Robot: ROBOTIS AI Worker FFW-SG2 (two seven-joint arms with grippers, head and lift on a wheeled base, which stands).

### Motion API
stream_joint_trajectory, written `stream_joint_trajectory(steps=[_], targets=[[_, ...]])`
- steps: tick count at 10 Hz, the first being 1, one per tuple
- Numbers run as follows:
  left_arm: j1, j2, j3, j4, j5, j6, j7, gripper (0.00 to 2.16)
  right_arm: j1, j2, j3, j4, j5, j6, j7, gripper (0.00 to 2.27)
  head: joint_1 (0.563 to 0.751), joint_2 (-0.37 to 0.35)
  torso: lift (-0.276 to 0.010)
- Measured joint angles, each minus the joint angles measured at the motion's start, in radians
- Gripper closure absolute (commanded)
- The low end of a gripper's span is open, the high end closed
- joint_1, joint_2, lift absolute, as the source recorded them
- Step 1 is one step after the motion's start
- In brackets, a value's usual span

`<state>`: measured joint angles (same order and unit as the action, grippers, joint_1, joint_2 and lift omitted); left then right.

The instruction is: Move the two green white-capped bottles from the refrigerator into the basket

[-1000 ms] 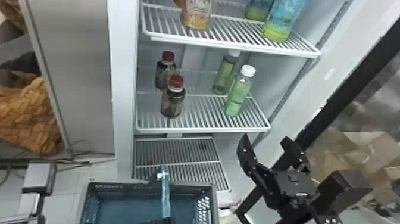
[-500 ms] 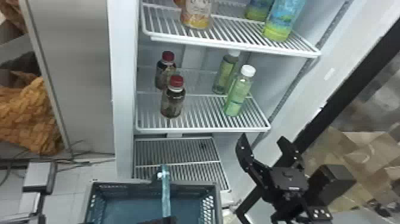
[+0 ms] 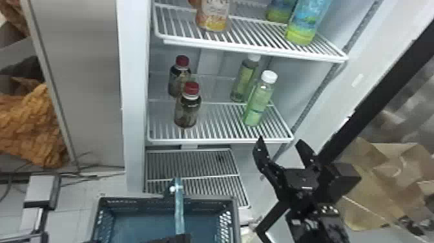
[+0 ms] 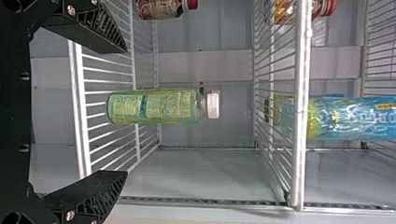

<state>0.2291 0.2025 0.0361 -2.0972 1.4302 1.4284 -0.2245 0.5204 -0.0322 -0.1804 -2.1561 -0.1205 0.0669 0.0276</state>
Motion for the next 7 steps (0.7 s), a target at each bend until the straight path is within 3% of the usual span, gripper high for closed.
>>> stream_joint_trajectory(steps=[7], targets=[[-0.001,-0.002,-0.001,0.0,0.003,0.0,-0.001,1.14,-0.266,-0.03,0.026,0.268,0.026,-0.03,-0.001,0.12,0.695,-0.35,-0.263]])
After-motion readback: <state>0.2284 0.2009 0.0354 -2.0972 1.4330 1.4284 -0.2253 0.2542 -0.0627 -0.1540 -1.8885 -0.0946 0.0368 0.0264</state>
